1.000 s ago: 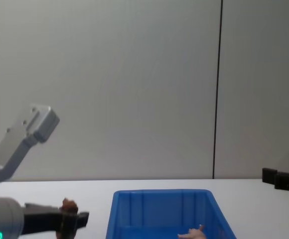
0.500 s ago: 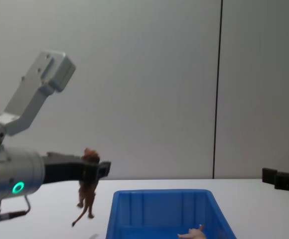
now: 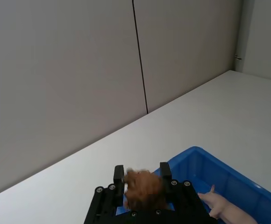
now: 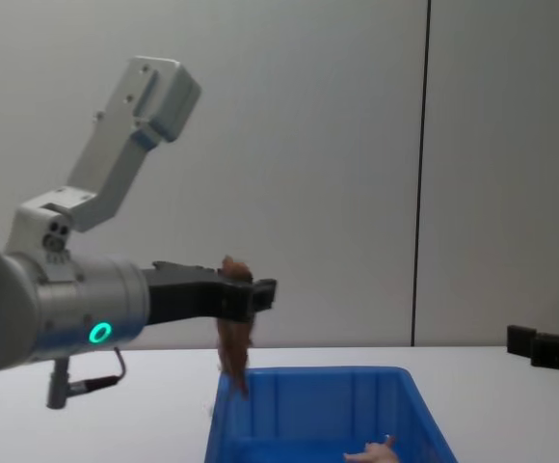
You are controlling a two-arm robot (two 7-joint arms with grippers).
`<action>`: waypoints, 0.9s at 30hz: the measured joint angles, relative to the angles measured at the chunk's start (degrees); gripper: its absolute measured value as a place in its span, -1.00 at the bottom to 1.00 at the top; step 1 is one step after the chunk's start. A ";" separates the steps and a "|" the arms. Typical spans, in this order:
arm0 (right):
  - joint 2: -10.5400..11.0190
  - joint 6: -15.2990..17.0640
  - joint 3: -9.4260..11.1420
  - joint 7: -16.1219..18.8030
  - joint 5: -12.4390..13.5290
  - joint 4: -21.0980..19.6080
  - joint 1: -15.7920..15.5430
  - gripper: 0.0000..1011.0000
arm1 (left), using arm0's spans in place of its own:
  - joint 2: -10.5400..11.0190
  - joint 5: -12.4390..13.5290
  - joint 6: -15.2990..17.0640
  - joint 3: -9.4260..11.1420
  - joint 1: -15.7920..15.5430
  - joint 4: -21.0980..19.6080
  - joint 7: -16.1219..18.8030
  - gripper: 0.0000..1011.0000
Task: Pick up the two dolls from the table and place them into the box.
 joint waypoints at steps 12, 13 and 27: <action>0.00 0.00 0.00 0.00 0.00 0.00 0.00 0.98 | -1.94 -0.38 -1.76 1.55 -0.29 1.80 -1.13 0.56; 0.00 0.00 0.00 0.00 0.00 0.00 0.00 0.98 | -2.12 -0.44 -2.04 1.68 -0.30 1.96 -1.25 0.63; 0.00 0.00 0.00 0.00 0.00 0.00 0.00 0.98 | -2.66 -0.51 -4.12 2.12 -0.31 2.27 -2.01 0.98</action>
